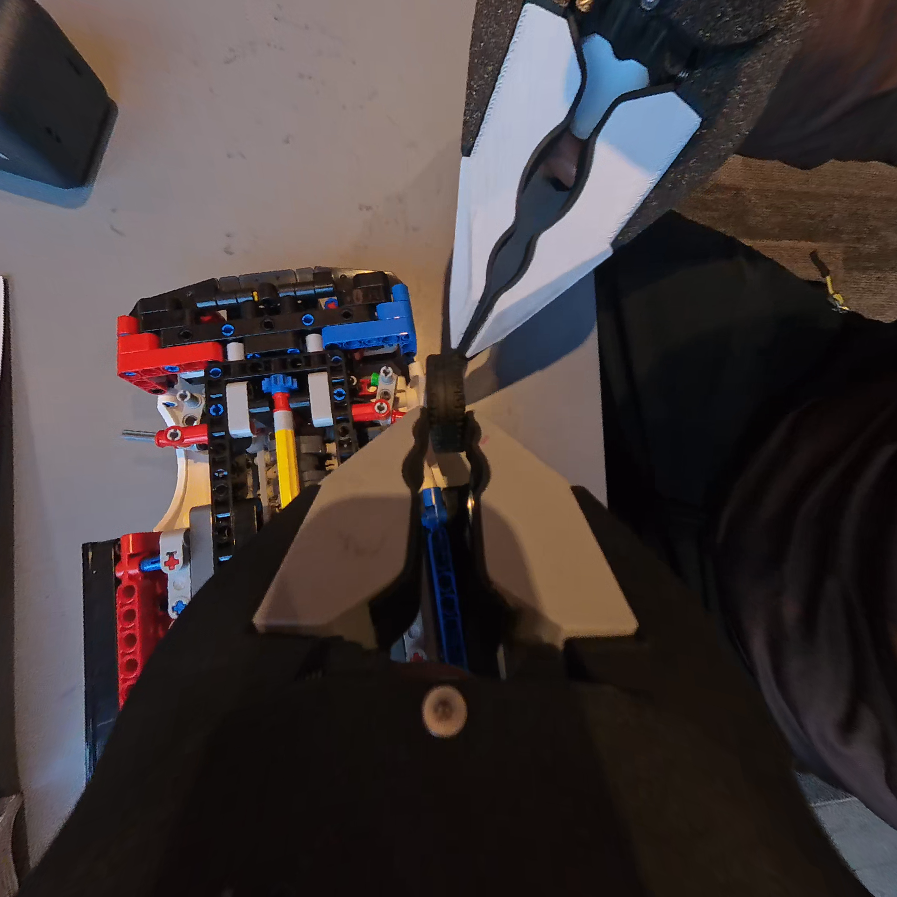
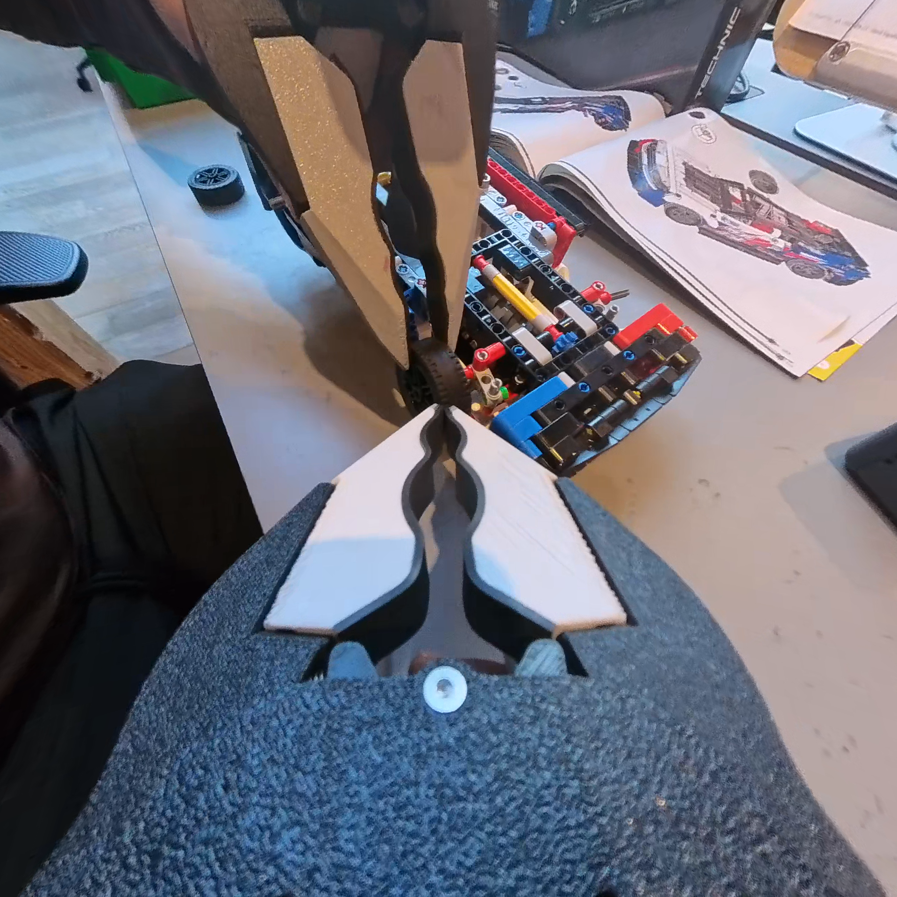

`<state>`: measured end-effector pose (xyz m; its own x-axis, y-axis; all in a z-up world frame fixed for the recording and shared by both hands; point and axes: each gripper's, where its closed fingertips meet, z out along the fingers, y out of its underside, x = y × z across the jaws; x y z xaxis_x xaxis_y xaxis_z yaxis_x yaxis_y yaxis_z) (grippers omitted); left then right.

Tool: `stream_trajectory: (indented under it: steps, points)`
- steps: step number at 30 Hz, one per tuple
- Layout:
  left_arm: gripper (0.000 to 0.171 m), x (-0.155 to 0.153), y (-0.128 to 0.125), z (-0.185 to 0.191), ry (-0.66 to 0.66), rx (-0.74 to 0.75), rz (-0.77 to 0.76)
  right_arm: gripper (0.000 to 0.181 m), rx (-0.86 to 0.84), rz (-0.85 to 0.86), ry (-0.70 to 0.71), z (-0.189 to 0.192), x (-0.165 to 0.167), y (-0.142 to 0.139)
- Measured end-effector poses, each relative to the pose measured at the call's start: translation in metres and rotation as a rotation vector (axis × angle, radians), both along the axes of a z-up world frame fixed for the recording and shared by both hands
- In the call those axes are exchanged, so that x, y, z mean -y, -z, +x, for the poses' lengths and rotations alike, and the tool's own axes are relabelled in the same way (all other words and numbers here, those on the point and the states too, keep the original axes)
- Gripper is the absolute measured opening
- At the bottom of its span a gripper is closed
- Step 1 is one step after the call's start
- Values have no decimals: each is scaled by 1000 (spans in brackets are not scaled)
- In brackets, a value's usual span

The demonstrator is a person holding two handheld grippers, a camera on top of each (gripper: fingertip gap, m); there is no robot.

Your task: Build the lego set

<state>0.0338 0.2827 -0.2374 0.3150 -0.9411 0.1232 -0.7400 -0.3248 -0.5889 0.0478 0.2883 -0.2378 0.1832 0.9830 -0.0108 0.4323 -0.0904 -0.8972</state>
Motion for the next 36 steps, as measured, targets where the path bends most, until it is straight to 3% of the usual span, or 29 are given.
stream_trajectory:
  steps: [36]
  points:
    - [11,-2,2,1,-86,48,-69,0,-18,-134,-30,0,-2,1]
